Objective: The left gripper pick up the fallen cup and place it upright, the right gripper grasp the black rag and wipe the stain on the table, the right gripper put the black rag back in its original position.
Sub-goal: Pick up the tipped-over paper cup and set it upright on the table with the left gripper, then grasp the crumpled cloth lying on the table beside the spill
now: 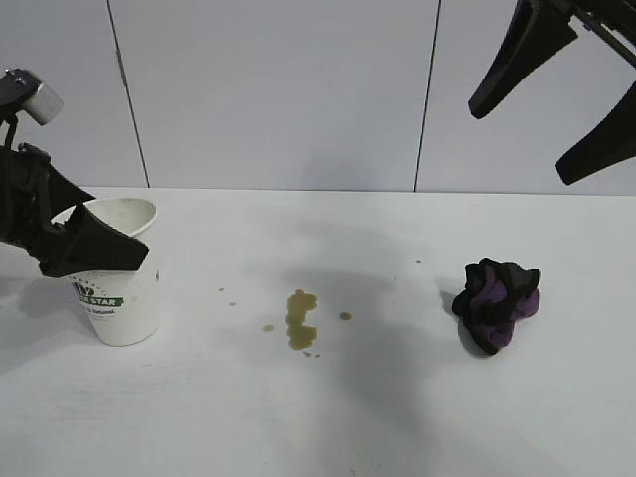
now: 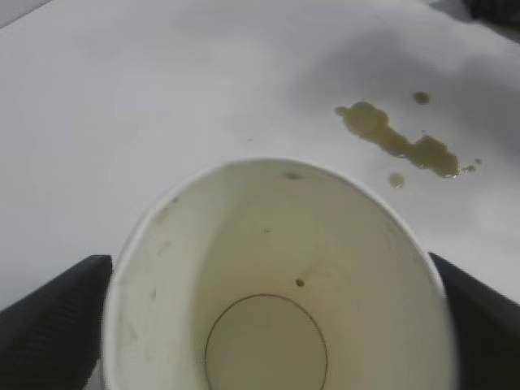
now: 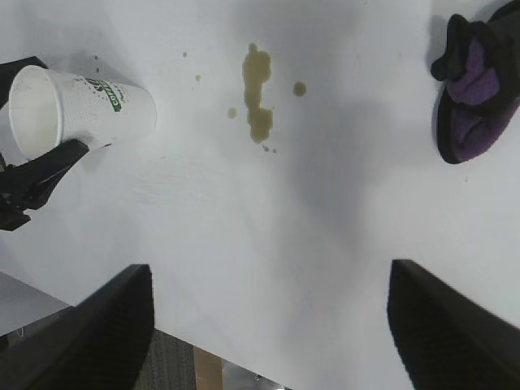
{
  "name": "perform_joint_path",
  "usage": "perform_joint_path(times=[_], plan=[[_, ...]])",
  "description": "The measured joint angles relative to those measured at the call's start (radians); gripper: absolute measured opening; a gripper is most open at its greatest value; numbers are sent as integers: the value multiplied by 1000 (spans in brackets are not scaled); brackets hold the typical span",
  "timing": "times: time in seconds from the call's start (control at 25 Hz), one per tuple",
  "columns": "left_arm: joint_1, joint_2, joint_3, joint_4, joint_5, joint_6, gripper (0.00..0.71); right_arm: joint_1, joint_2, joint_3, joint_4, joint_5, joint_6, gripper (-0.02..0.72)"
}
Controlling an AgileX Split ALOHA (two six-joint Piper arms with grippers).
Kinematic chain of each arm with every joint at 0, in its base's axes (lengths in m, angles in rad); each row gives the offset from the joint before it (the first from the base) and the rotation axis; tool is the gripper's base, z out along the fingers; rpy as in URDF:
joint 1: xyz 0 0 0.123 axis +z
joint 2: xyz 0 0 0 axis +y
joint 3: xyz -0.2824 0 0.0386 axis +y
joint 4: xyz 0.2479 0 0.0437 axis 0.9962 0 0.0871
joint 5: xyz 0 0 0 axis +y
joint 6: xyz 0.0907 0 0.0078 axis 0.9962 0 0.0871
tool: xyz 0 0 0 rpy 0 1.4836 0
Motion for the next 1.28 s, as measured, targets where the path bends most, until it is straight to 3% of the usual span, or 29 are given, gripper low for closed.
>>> perform_joint_path(times=[0.36, 0.56, 0.72, 0.88, 0.96, 1.08, 1.16, 1.28], plan=[[0, -51, 0, 286, -53, -239, 694, 0, 0, 0, 1, -16, 0, 544], [0, -53, 0, 484, -83, -490, 694, 0, 0, 0, 1, -16, 0, 544], [0, -57, 0, 767, -82, -842, 694, 0, 0, 0, 1, -17, 0, 544], [5, -102, 0, 1165, -81, -1326, 690, 0, 0, 0, 1, -17, 0, 544], [29, -152, -10, 1369, -80, -1628, 674, 0, 0, 0, 1, -14, 0, 544], [106, -259, -52, 1598, -77, -1992, 660, 0, 0, 0, 1, -8, 0, 544], [179, -350, -88, 1677, -76, -2143, 656, 0, 0, 0, 1, -6, 0, 544], [282, -524, -131, 1695, -79, -2253, 656, 0, 0, 0, 1, -6, 0, 544]])
